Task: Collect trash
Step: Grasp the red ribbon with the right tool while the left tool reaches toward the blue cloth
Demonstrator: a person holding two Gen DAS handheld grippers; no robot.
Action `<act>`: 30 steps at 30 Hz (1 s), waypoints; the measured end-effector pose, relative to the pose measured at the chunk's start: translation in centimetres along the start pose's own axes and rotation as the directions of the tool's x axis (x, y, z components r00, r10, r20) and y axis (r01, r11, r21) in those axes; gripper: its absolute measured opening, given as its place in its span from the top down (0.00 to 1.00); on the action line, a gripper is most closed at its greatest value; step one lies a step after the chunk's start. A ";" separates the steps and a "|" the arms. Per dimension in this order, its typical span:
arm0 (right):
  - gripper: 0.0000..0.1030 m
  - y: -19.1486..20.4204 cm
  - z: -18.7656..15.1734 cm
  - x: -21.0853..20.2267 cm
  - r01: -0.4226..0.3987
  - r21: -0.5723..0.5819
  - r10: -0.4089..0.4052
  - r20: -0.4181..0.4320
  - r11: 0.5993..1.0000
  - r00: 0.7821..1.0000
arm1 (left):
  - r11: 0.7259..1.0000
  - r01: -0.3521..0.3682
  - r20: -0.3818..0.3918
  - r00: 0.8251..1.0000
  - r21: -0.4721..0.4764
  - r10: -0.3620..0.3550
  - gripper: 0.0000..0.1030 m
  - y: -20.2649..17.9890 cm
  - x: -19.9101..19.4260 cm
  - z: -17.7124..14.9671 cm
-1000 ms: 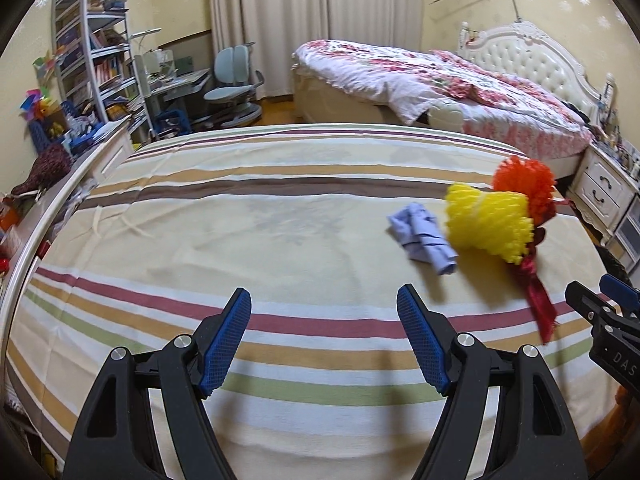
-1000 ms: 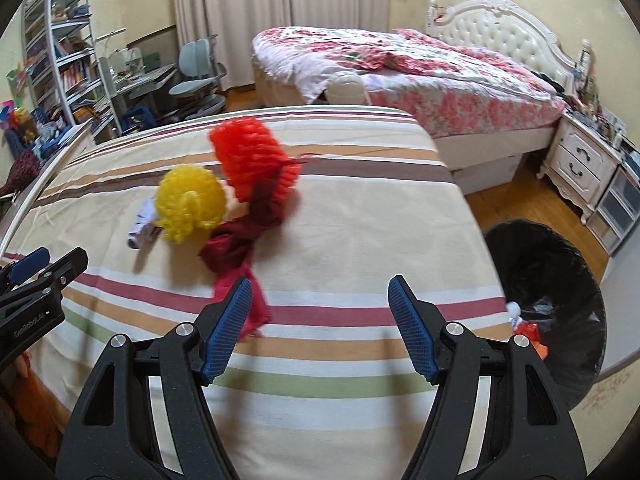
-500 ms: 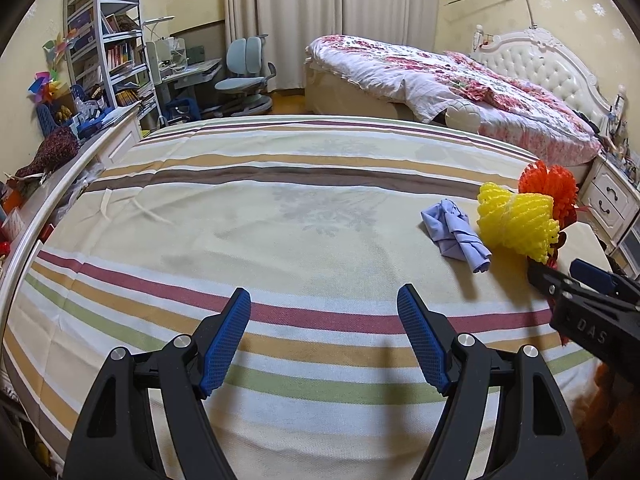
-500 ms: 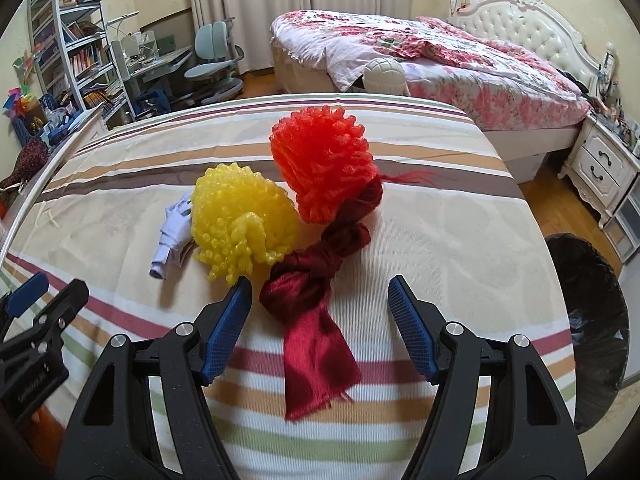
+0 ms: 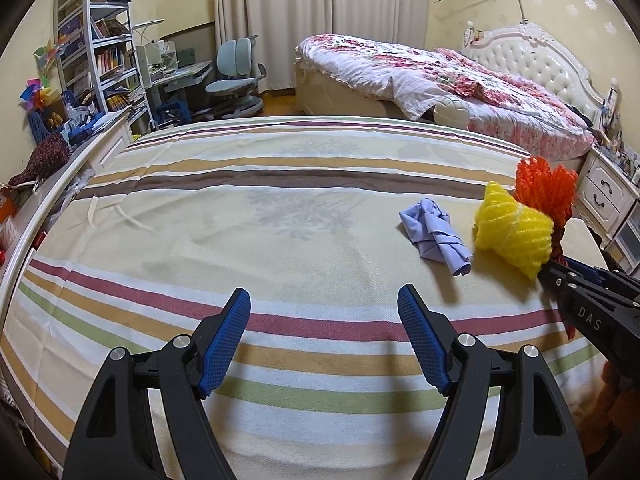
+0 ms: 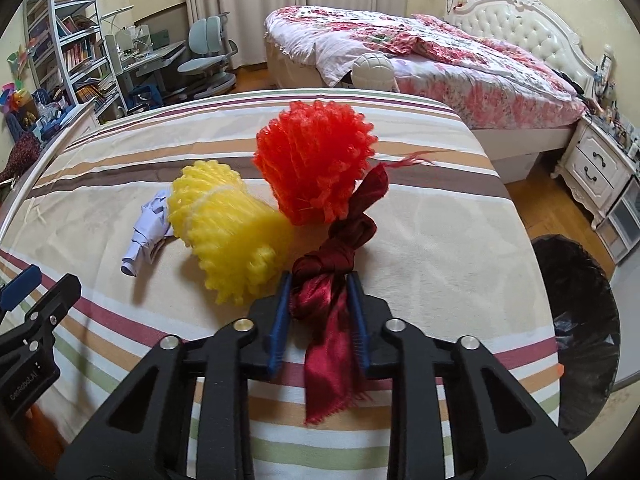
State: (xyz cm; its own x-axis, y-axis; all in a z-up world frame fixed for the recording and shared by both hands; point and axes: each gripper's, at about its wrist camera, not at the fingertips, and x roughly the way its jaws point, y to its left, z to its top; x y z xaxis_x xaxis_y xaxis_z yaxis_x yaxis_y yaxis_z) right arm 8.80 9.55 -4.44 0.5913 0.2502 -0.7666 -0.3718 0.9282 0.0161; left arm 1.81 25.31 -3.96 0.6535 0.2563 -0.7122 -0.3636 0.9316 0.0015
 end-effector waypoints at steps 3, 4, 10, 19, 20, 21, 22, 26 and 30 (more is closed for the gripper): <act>0.78 -1.0 -0.3 -0.3 0.012 0.005 -0.012 0.002 1.000 1.000 | 1.000 0.007 0.007 1.000 0.013 -0.007 0.28 -0.6 -0.1 0.1; 0.78 -1.3 -0.4 -0.4 0.018 0.005 -0.018 0.003 1.000 1.000 | 1.000 0.012 0.007 1.000 0.017 -0.012 0.28 -0.8 -0.1 0.1; 0.78 -3.8 -0.7 -0.6 0.048 0.040 -0.048 0.006 0.998 0.999 | 0.999 0.041 0.009 0.999 0.035 -0.041 0.28 -2.2 0.0 0.5; 0.78 -6.1 -0.6 -0.4 0.048 0.083 -0.049 0.009 0.995 0.999 | 0.996 0.080 0.016 0.997 0.039 -0.080 0.28 -4.2 0.4 1.4; 0.78 -6.1 -0.6 -0.4 0.046 0.084 -0.047 0.010 0.995 0.999 | 0.996 0.078 0.019 0.997 0.043 -0.079 0.27 -4.4 0.4 1.4; 0.78 -6.2 -0.6 -0.4 0.044 0.085 -0.045 0.011 0.995 0.999 | 0.996 0.074 0.022 0.997 0.049 -0.075 0.27 -4.7 0.6 1.5; 0.78 -6.3 -0.7 -0.4 0.041 0.086 -0.042 0.011 0.995 0.999 | 0.996 0.068 0.022 0.997 0.056 -0.070 0.27 -4.9 0.7 1.6; 0.78 -6.5 -0.6 -0.3 0.035 0.086 -0.036 0.012 0.996 0.999 | 0.997 0.053 0.006 0.999 0.058 -0.054 0.27 -5.2 1.8 2.2; 0.78 -6.7 -0.3 -0.1 0.033 0.083 -0.034 0.011 0.996 0.999 | 0.998 0.036 -0.013 0.999 0.053 -0.035 0.27 -5.1 2.7 2.9</act>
State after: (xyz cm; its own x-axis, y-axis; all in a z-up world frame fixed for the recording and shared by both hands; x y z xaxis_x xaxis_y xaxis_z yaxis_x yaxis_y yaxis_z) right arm 11.05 3.26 -4.69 0.6113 0.2214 -0.7598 -0.2914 0.9556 0.0441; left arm 7.36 22.05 -3.86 0.6574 0.2202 -0.7206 -0.3044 0.9524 0.0134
